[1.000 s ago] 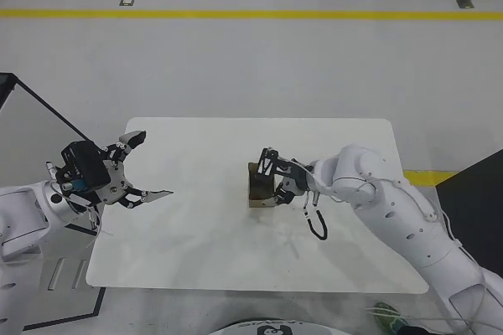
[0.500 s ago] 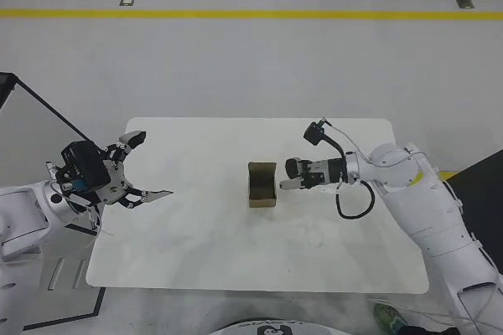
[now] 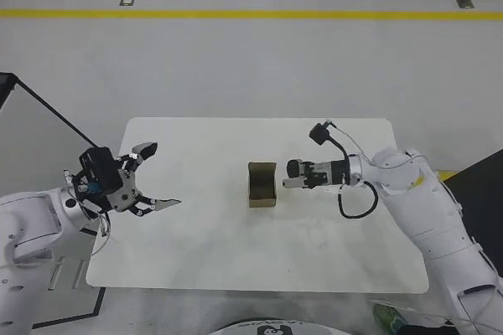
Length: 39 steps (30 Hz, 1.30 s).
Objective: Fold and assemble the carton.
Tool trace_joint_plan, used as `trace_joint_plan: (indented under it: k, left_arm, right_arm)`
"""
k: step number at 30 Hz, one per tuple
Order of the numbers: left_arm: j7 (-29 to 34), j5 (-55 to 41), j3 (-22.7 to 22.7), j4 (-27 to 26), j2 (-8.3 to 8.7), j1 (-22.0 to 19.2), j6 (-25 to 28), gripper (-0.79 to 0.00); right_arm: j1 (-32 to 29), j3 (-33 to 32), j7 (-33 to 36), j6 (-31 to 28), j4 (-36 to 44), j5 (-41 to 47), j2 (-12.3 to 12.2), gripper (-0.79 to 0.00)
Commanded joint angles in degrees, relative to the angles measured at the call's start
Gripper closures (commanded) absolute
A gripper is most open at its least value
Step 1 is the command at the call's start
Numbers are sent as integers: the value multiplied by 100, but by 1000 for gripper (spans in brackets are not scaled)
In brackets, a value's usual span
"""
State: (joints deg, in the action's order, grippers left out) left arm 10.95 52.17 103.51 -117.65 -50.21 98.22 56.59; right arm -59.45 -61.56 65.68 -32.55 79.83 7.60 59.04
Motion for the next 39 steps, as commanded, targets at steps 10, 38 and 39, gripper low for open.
trace_joint_plan:
  k: [10, 38, 39]
  left_arm:
    - [1597, -1922, -354, -245, 113, 23, -620, -785]
    - [3551, -3834, -2006, 137, 110, -221, -3224, 0]
    - [3596, -4003, -2182, 193, 89, -332, -3399, 0]
  right_arm:
    - [-319, -289, 369, -237, -295, 850, -104, -785]
    - [-653, -185, -443, 761, -475, 428, -105, 0]
    - [-659, -164, -526, 807, -476, 409, -97, 0]
